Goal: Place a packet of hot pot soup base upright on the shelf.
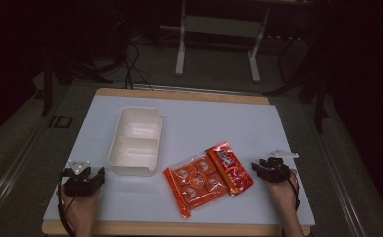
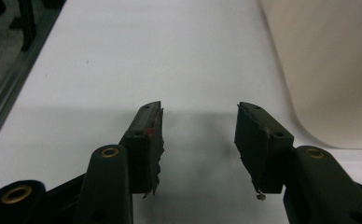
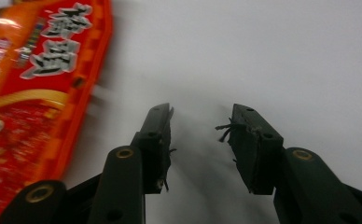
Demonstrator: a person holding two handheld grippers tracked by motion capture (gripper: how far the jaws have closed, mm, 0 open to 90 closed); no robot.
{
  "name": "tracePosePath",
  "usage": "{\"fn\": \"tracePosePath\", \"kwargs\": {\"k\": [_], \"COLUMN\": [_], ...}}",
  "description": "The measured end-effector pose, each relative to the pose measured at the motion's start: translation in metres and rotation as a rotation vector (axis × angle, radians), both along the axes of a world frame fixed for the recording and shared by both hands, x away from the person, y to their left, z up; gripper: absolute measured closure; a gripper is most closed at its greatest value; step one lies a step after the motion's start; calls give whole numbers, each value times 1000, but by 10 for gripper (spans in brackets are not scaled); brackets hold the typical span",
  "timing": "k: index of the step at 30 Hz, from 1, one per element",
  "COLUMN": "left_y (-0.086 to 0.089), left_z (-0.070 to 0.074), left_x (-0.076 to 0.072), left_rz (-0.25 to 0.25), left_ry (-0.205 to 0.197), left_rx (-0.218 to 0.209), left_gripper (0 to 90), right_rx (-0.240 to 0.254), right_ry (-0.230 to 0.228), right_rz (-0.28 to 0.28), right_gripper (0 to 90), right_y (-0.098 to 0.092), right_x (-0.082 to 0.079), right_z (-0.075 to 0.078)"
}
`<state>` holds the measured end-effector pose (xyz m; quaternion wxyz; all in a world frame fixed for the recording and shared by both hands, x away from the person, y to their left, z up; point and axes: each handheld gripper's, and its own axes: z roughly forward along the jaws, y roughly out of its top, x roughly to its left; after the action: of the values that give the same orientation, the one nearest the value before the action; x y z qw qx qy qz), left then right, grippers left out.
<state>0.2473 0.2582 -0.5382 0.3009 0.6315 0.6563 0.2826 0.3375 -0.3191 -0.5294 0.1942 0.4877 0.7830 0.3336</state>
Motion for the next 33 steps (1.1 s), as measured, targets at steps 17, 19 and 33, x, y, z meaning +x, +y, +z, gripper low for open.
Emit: {"fn": "tracePosePath", "kwargs": {"k": [17,19,33], "left_y": [-2,-2,-4], "left_z": [-4,-4,-4], "left_x": [1,1,2], "left_rz": [-50,-48,-53], "left_ry": [2,4,8], "left_rx": [-36,-39,-27], "left_gripper": [511,509,498], "right_rx": [98,118,160], "right_ry": [21,35,125], "right_rz": [60,76,147], "right_gripper": [499,491,439], "right_y": [11,14,43], "right_x": [6,7,21], "right_z": [13,13,7]}}
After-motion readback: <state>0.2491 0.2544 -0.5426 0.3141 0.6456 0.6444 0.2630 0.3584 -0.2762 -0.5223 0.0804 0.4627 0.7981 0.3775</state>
